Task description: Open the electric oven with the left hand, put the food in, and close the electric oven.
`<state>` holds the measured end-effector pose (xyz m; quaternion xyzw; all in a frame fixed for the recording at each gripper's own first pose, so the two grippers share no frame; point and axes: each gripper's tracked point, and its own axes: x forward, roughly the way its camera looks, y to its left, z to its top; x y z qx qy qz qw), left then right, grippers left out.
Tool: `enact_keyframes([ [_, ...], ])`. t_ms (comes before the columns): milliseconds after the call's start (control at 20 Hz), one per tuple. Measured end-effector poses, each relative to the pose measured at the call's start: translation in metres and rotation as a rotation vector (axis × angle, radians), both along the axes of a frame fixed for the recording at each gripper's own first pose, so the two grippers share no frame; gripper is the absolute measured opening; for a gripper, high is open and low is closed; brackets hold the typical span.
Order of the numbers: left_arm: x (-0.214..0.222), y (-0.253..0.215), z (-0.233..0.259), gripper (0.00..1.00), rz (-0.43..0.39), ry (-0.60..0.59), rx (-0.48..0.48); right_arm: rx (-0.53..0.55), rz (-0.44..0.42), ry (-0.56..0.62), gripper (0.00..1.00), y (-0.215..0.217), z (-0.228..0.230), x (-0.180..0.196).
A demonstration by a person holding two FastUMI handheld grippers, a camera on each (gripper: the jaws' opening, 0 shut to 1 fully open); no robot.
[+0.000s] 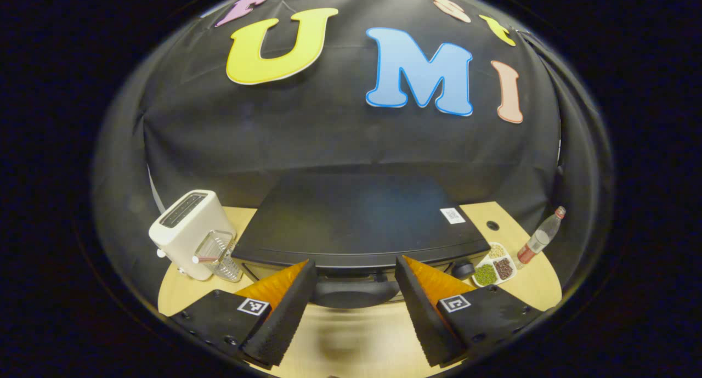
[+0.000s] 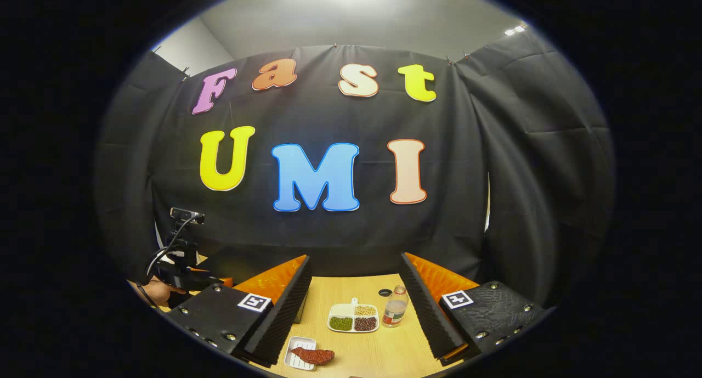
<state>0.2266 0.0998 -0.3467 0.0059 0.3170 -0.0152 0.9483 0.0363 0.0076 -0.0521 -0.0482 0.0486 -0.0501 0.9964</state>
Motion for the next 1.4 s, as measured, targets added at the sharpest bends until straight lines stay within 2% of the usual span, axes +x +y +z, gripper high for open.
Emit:
enact_keyframes([
  [50, 0.003, 0.002, -0.005, 0.97, 0.002, 0.008, 0.003, -0.003, -0.005, 0.002, 0.98, -0.001, 0.0, 0.001],
  [250, 0.005, 0.005, -0.021, 1.0, 0.007, 0.037, 0.023, -0.008, -0.019, 0.007, 0.98, -0.003, 0.0, 0.003],
  [350, 0.003, 0.005, -0.026, 0.95, -0.013, 0.031, 0.05, -0.009, -0.022, 0.006, 0.98, -0.002, 0.0, 0.005],
  [450, 0.001, 0.005, -0.025, 1.0, -0.011, 0.016, 0.055, -0.002, -0.013, 0.011, 0.98, 0.003, -0.001, 0.006],
  [600, -0.004, 0.007, -0.025, 0.96, 0.005, 0.025, 0.046, 0.0, -0.001, 0.012, 0.98, 0.008, -0.001, 0.006],
  [700, -0.011, 0.006, -0.026, 0.96, 0.002, 0.019, 0.05, -0.004, 0.005, 0.008, 0.98, 0.01, -0.001, 0.004],
  [750, -0.016, 0.006, -0.025, 1.0, 0.006, 0.015, 0.043, -0.006, 0.008, 0.006, 0.98, 0.011, -0.001, 0.003],
  [800, -0.021, 0.005, -0.028, 0.96, 0.01, 0.015, 0.036, -0.006, 0.01, 0.007, 0.98, 0.011, -0.002, 0.001],
  [1000, -0.044, 0.004, -0.032, 0.96, 0.009, 0.01, 0.031, 0.004, 0.019, 0.014, 0.98, 0.014, -0.004, 0.0],
  [1050, -0.051, 0.004, -0.034, 1.0, 0.011, 0.01, 0.025, 0.005, 0.023, 0.01, 0.98, 0.015, -0.003, -0.001],
  [1100, -0.057, 0.004, -0.038, 0.96, 0.012, 0.013, 0.019, 0.004, 0.026, 0.007, 0.98, 0.016, -0.002, -0.001],
  [1300, -0.081, 0.003, -0.049, 0.95, 0.011, 0.029, 0.005, -0.002, 0.046, 0.006, 0.98, 0.021, -0.002, -0.001],
  [1350, -0.086, 0.003, -0.051, 1.0, 0.008, 0.035, 0.006, -0.002, 0.05, 0.01, 0.98, 0.023, -0.003, -0.002],
  [1400, -0.091, 0.003, -0.054, 1.0, 0.007, 0.038, 0.007, -0.001, 0.052, 0.015, 0.98, 0.025, -0.005, -0.003],
])
